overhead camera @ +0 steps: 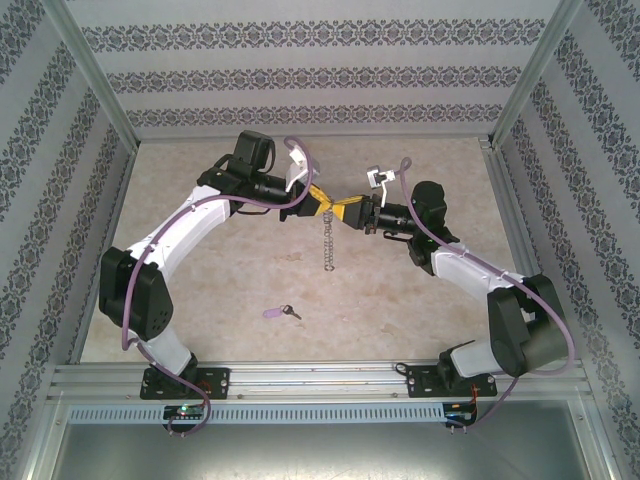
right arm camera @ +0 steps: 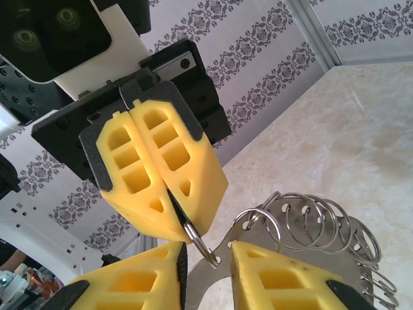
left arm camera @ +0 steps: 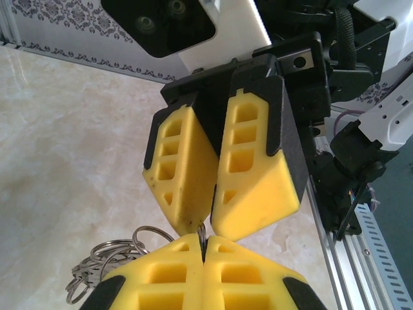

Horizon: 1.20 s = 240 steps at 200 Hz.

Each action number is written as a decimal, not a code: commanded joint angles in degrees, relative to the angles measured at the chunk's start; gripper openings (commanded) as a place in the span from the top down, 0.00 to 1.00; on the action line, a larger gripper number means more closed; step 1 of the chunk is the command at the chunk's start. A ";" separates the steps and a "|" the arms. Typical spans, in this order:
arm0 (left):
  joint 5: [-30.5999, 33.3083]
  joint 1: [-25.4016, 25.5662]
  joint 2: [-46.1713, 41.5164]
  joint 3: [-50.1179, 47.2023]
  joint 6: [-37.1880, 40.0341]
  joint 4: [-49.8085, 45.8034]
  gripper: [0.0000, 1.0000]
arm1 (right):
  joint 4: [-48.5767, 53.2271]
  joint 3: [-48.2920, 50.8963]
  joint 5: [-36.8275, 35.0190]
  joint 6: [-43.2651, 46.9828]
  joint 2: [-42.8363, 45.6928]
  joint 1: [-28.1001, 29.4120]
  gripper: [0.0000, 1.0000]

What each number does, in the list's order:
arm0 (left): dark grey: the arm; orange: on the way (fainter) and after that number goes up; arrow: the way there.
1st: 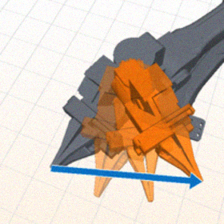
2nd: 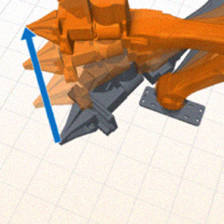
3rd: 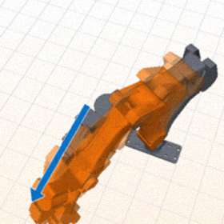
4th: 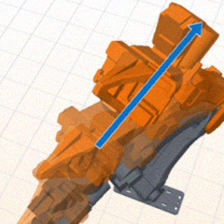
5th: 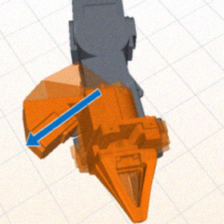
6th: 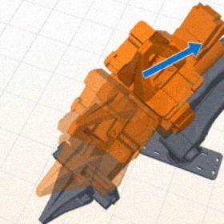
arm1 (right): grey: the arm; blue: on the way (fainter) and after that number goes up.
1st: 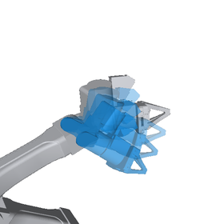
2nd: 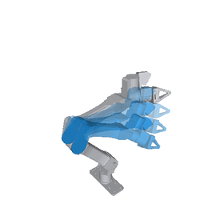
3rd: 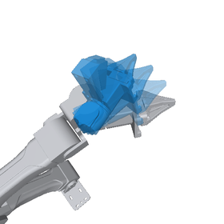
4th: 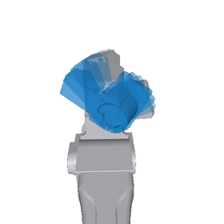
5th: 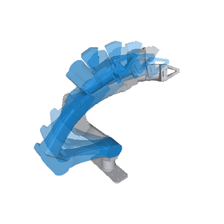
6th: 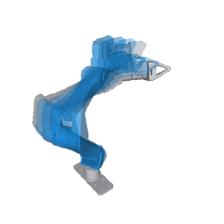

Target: Put the keys on the keyring

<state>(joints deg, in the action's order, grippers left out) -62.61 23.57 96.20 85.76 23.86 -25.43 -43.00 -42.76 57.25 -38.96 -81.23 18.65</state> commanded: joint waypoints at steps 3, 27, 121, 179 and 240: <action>-2.20 0.84 0.48 1.83 1.32 -1.11 1.00 | -1.71 -1.84 1.28 1.29 -0.53 0.68 0.74; -2.15 0.91 0.61 1.82 1.35 -1.37 1.00 | -1.73 -2.10 1.39 1.33 -0.68 0.66 0.74; -1.64 1.17 0.92 2.56 0.90 -1.11 1.00 | -1.37 -1.91 3.04 1.63 -0.90 0.69 0.88; -1.11 1.14 0.81 2.89 0.64 -0.94 1.00 | -1.16 -1.24 3.28 2.01 -1.30 0.68 0.78; -1.34 1.19 0.84 2.89 0.41 -0.94 1.00 | -1.06 -1.44 2.94 2.22 -1.07 0.63 0.99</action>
<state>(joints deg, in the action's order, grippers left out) -61.39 23.99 96.88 86.50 23.81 -26.79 -43.07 -43.46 59.57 -38.04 -82.02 18.63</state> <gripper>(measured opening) 0.050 0.066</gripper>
